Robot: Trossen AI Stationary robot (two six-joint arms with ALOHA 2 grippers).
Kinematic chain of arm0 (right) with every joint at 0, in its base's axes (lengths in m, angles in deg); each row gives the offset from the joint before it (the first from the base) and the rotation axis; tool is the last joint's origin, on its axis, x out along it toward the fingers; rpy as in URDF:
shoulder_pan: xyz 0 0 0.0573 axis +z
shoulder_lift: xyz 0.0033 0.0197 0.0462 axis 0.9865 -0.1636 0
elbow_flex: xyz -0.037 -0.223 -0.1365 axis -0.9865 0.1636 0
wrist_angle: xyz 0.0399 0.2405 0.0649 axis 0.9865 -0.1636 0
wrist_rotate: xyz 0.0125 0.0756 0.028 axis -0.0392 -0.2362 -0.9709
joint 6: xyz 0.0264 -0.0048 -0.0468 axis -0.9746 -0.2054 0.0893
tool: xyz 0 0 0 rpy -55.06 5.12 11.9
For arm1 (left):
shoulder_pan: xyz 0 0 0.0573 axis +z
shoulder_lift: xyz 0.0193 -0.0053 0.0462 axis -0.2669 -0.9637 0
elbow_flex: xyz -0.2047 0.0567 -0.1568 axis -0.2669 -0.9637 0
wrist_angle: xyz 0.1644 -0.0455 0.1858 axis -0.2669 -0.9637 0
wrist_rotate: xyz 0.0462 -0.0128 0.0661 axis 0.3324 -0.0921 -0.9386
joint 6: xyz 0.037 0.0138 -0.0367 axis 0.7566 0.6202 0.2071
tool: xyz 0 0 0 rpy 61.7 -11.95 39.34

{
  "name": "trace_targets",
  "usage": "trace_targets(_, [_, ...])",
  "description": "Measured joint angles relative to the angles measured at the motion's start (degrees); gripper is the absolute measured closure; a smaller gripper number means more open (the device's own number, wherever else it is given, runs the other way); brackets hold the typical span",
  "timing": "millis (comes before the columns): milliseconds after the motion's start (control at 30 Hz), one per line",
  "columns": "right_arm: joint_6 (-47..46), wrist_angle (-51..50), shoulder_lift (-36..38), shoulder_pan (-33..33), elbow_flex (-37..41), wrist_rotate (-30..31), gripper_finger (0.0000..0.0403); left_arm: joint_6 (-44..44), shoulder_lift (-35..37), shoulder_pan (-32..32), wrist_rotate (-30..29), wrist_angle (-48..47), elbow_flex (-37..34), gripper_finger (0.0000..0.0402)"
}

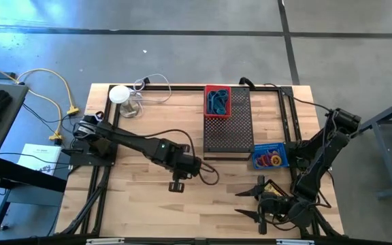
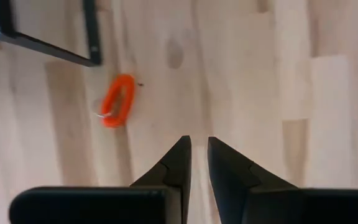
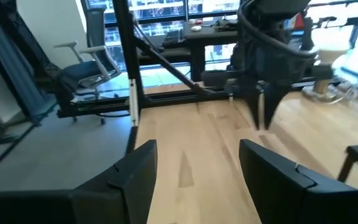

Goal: Pick & Place Office Desk Supplies
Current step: Put the orange spring keychain into the blue basket

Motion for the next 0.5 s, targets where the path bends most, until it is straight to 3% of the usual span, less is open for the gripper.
trace_targets(500, [-6.2, 0.0, -0.1, 0.0, 0.0, -4.1, 0.0188, 8.3, -0.2, -0.7, -1.4, -5.1, 0.0, 0.0352])
